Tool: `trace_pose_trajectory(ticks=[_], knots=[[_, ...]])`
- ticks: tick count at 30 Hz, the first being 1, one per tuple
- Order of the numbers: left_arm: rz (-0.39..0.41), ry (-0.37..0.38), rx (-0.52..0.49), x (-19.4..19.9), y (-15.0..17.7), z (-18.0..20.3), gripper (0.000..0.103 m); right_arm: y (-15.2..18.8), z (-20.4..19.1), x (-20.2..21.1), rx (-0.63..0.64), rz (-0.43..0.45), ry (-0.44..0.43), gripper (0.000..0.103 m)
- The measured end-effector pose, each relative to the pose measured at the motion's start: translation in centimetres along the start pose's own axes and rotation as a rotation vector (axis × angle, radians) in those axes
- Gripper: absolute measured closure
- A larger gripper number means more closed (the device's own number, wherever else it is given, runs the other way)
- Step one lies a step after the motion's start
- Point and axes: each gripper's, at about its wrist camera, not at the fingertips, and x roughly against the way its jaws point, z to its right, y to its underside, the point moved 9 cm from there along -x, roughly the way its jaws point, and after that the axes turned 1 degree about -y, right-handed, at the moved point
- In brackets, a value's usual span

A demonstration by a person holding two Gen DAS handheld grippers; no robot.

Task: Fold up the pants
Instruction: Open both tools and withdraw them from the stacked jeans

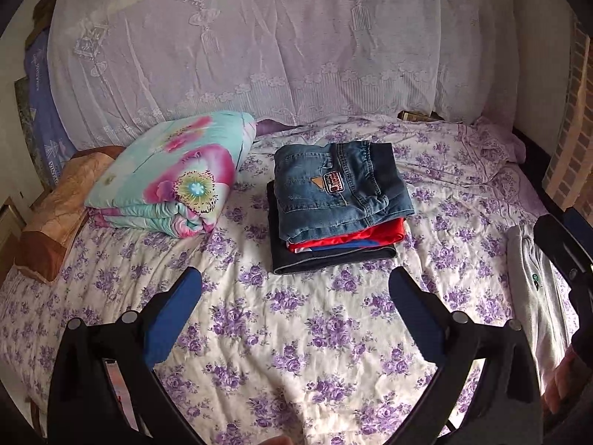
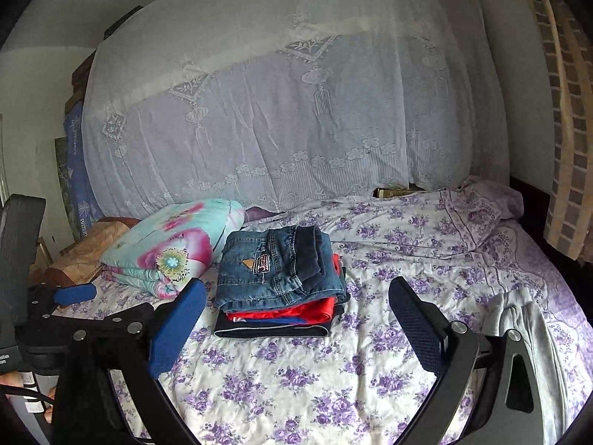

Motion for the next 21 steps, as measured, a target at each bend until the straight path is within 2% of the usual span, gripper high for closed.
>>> trace_pose_trajectory(ticks=[8, 21], knots=[[-0.017, 0.008, 0.022, -0.15, 0.44, -0.05, 0.005, 0.46, -0.51, 0.03, 0.020, -0.022, -0.013, 0.003], [-0.019, 0.011, -0.006, 0.25, 0.90, 0.55, 0.005, 0.93, -0.91, 0.09, 0.025, -0.036, -0.027, 0.003]])
